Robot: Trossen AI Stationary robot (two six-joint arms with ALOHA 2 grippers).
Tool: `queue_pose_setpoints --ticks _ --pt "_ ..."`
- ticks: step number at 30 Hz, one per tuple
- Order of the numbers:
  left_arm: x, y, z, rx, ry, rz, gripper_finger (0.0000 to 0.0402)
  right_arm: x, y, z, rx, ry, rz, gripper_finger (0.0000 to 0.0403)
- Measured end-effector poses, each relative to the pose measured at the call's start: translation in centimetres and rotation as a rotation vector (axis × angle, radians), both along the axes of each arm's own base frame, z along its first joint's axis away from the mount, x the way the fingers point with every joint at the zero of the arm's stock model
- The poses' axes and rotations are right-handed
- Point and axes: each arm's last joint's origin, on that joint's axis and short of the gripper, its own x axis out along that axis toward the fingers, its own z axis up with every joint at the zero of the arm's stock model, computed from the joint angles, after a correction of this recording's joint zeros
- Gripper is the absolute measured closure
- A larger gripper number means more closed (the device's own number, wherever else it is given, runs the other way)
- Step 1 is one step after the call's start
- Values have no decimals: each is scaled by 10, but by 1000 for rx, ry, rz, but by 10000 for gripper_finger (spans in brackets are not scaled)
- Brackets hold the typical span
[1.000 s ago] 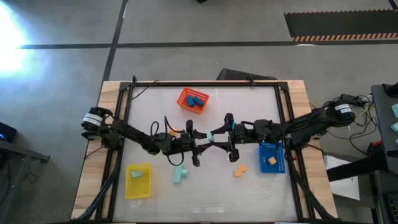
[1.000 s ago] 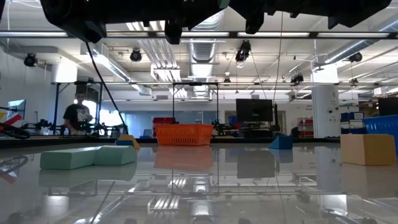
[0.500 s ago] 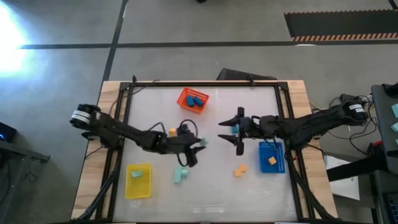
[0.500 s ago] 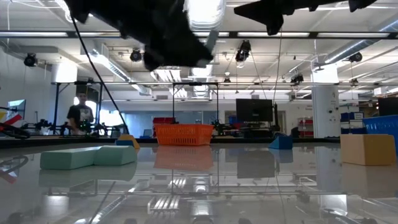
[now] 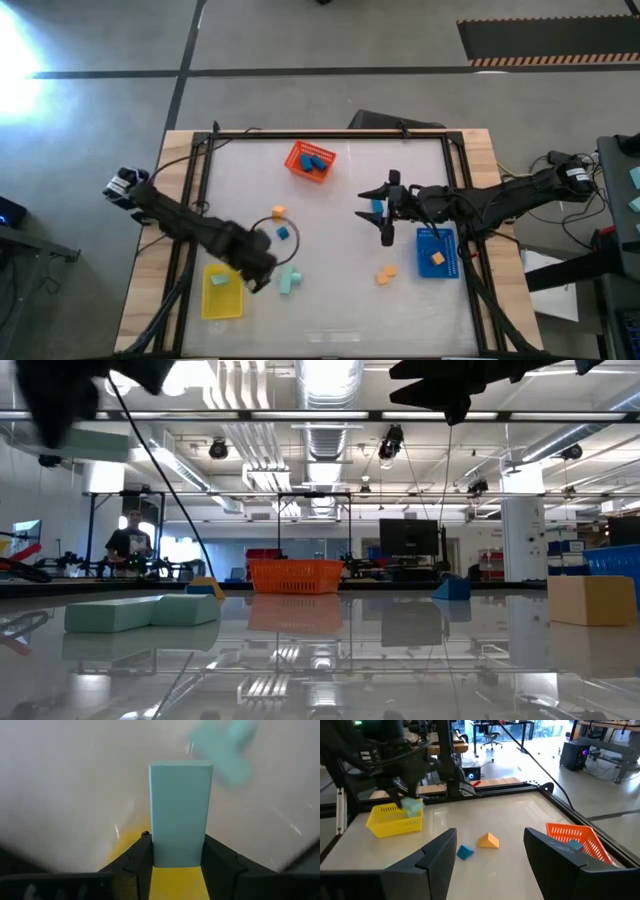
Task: Sort & place blocks by color
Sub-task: Put the green block into the yellow bin, then put the yellow block into the blue bin
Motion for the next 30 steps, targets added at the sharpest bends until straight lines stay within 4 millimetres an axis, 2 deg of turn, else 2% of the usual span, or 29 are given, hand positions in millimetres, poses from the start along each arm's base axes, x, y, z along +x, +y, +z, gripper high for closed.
queue_pose_setpoints --ticks 7,13,18,24,30 --pt "-33 -35 -19 -45 205 102 287 0 0 0 2 1 0 181" --pt "-47 -51 -32 -6 261 134 287 0 0 0 3 0 0 181" --pt "-49 -52 -35 2 270 129 284 0 0 0 3 0 0 181" --pt "-50 -57 -35 -34 263 82 231 0 0 0 3 1 1 181" --pt "-51 -57 -37 -33 271 81 223 0 0 -2 1 16 1 181"
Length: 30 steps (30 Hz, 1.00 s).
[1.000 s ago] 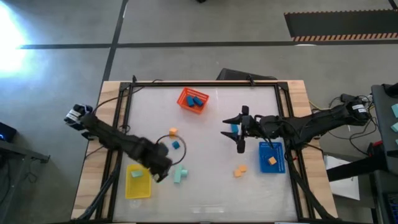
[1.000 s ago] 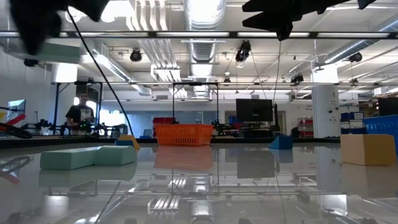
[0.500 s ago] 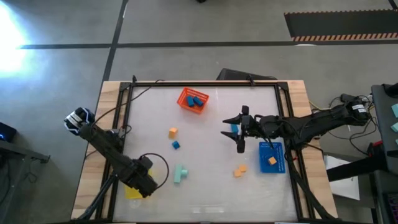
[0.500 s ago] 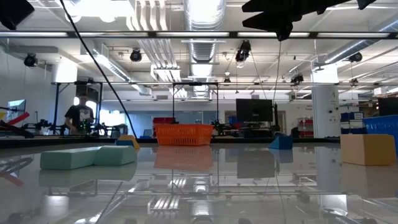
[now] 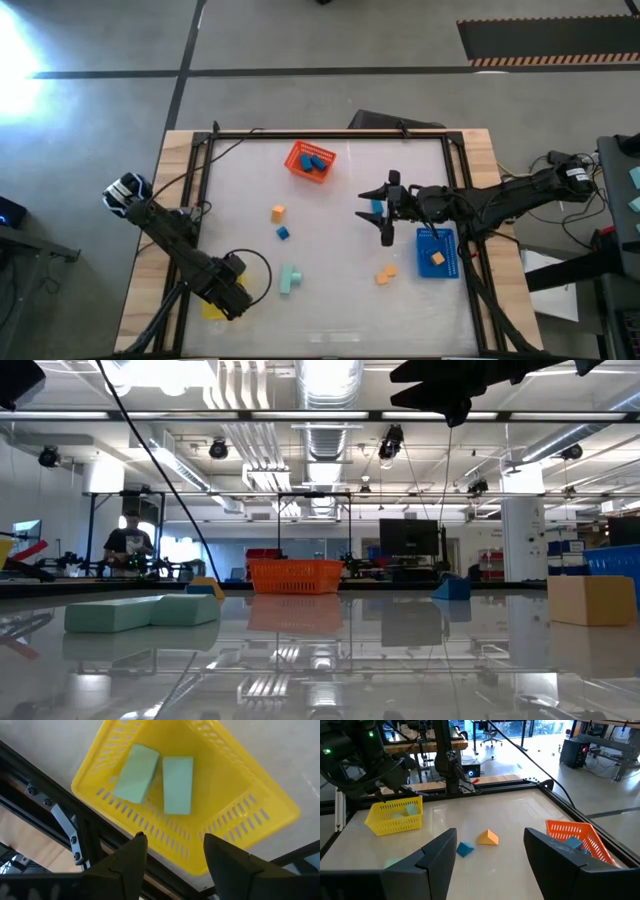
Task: Sort & place blocks by color
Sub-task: Put the yellow block into the blue bin
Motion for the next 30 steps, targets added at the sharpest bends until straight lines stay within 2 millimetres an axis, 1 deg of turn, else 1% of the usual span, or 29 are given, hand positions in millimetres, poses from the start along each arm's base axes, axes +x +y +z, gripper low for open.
queue_pose_setpoints --ticks 12,15,19,22,25,30 --pt "3 -1 4 -17 -22 4 220 0 0 -1 9 4 -2 181" --pt "8 -2 10 -2 -83 5 219 0 0 -1 9 5 -2 181" --pt "20 2 22 78 -226 -3 219 -1 0 -1 -2 13 4 181" --pt "31 11 29 151 -321 -13 219 -5 0 0 -5 40 18 181" --pt "41 25 29 205 -353 -3 219 -12 -1 3 8 104 35 181" --pt "57 52 19 248 -364 -19 219 -27 4 1 55 211 137 181"
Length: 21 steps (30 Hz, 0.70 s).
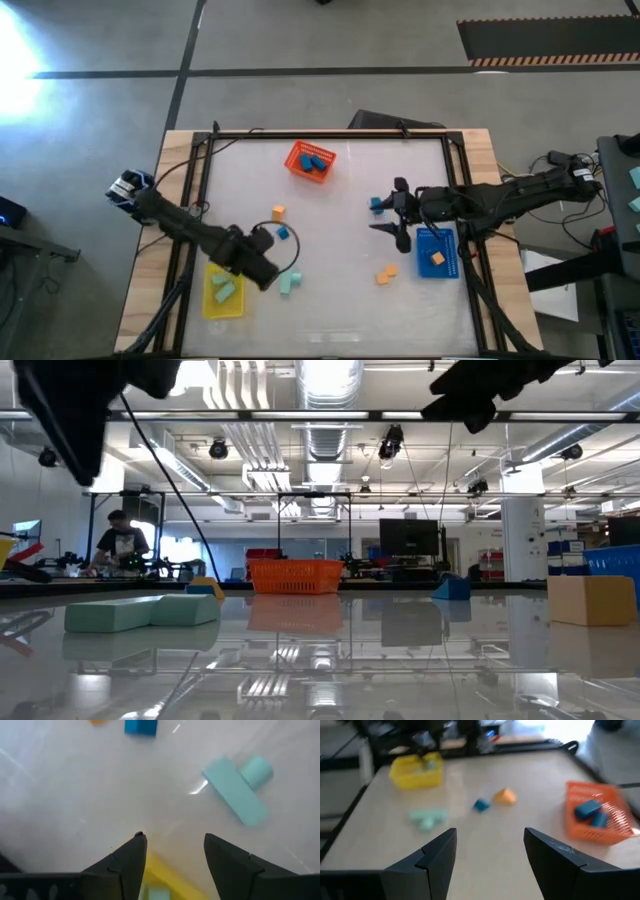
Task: Sort & place blocks by color
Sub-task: Put the yellow block into the blue bin
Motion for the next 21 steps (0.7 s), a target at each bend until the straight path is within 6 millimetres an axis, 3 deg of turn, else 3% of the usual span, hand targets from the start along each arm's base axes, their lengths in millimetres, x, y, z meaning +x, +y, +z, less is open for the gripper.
queue_pose_setpoints --ticks 12,21 --pt "34 71 -29 100 -93 -21 219 -12 23 -3 -10 58 142 181" --pt "29 115 -66 140 -76 78 219 -12 23 -2 -23 53 146 181"
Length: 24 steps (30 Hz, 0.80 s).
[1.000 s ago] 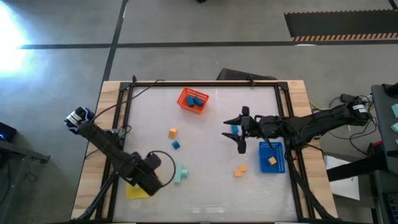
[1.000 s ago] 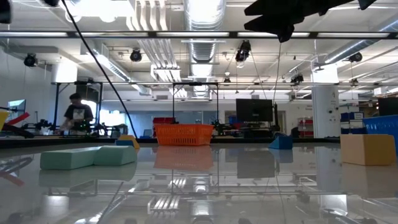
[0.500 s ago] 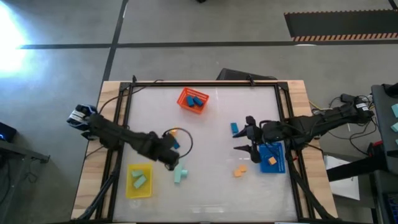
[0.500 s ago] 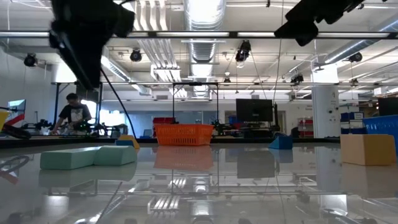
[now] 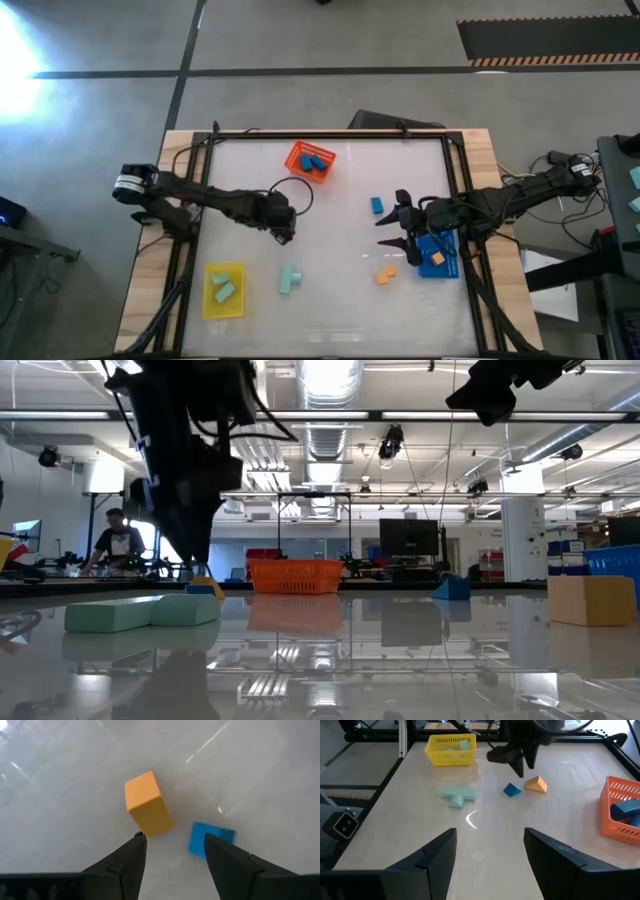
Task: Sort & place blocks by color
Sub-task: Put the yellow block into the blue bin
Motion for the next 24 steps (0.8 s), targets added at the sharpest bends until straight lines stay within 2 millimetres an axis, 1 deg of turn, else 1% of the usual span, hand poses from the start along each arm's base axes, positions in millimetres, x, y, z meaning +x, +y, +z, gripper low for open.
queue_pose_setpoints --ticks 5,9,15,24 --pt "-3 8 -18 7 -40 9 219 0 0 0 -2 0 1 181" --pt "-5 12 -25 44 -60 33 219 0 0 0 -2 0 0 181" --pt "-5 13 -25 88 -77 73 219 0 0 0 -1 0 0 181" --pt "-5 13 -25 71 -88 93 215 0 0 0 0 1 -1 181"
